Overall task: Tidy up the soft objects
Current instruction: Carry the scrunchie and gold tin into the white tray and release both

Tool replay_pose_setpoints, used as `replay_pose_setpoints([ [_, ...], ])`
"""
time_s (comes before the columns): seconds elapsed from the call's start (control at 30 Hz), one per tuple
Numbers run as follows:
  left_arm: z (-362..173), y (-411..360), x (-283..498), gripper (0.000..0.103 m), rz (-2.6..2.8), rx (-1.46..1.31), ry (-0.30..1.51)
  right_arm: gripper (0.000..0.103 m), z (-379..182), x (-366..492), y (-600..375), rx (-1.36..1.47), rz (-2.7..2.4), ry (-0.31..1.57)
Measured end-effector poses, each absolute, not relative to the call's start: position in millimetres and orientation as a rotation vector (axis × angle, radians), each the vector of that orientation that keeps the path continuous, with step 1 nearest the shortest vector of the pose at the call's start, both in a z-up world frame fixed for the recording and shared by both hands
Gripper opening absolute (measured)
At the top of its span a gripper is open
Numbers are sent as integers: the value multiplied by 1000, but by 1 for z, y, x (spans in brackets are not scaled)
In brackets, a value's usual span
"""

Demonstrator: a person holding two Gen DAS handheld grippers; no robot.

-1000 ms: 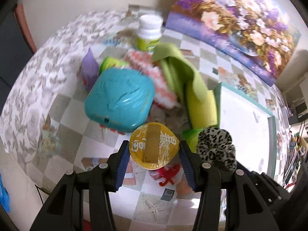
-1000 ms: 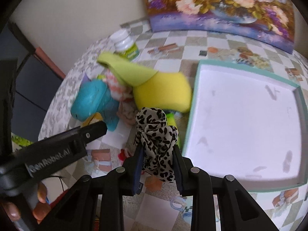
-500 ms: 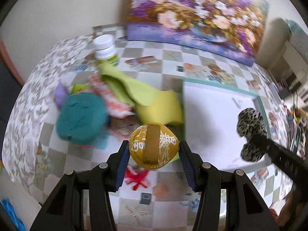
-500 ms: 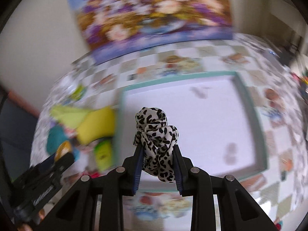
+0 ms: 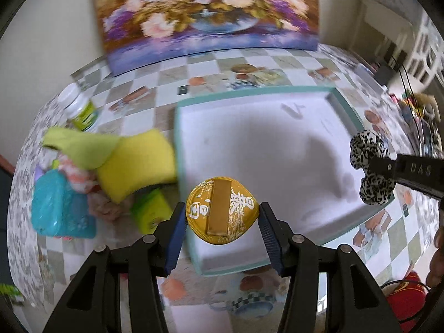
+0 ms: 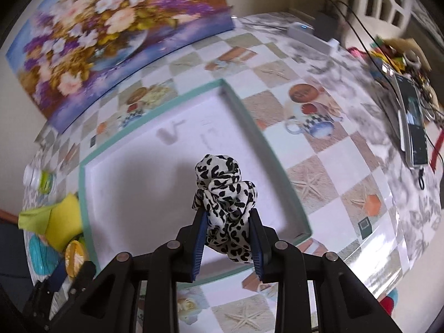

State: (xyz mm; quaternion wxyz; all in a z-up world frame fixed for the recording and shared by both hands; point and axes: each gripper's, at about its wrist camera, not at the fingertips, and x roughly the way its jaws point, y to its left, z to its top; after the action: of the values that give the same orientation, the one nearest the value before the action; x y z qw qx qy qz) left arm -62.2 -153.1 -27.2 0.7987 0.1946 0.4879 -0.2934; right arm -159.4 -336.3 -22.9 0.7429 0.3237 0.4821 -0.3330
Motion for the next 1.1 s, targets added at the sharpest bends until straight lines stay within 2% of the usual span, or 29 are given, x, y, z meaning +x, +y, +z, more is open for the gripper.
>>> replay_pose_setpoints([
  [0.2, -39, -167, -59, 54, -681, 408, 1087, 33, -22, -160, -339, 724, -727, 1037],
  [0.23, -40, -167, -58, 56, -688, 393, 1095, 34, -21, -160, -338, 724, -724, 1032],
  [0.27, -40, -166, -57, 64, -694, 380, 1102, 34, -20, -159, -337, 723, -721, 1027],
  [0.33, -38, -163, -54, 81, -699, 346, 1113, 43, -19, -157, -336, 726, -719, 1026],
  [0.37, -36, -162, -53, 82, -696, 334, 1111, 54, -19, -157, -335, 726, -719, 1027],
  [0.4, -35, -160, -52, 83, -694, 325, 1106, 61, -18, -155, -334, 722, -720, 1028],
  [0.53, -33, -156, -47, 84, -672, 313, 1116, 62, -18, -150, -329, 690, -720, 1050],
  [0.7, -32, -139, -31, 89, -603, 244, 1145, 78, -20, -134, -310, 591, -691, 1105],
  [0.77, -29, -130, -25, 99, -564, 221, 1132, 86, -18, -125, -298, 539, -656, 1118],
  [0.87, -26, -116, -15, 100, -508, 183, 1112, 96, -16, -115, -283, 481, -619, 1121],
  [0.97, -23, -98, -5, 102, -456, 140, 1119, 102, -13, -108, -268, 420, -599, 1118],
  [1.1, -18, -79, 4, 102, -420, 80, 1129, 102, -5, -105, -259, 439, -550, 1077],
])
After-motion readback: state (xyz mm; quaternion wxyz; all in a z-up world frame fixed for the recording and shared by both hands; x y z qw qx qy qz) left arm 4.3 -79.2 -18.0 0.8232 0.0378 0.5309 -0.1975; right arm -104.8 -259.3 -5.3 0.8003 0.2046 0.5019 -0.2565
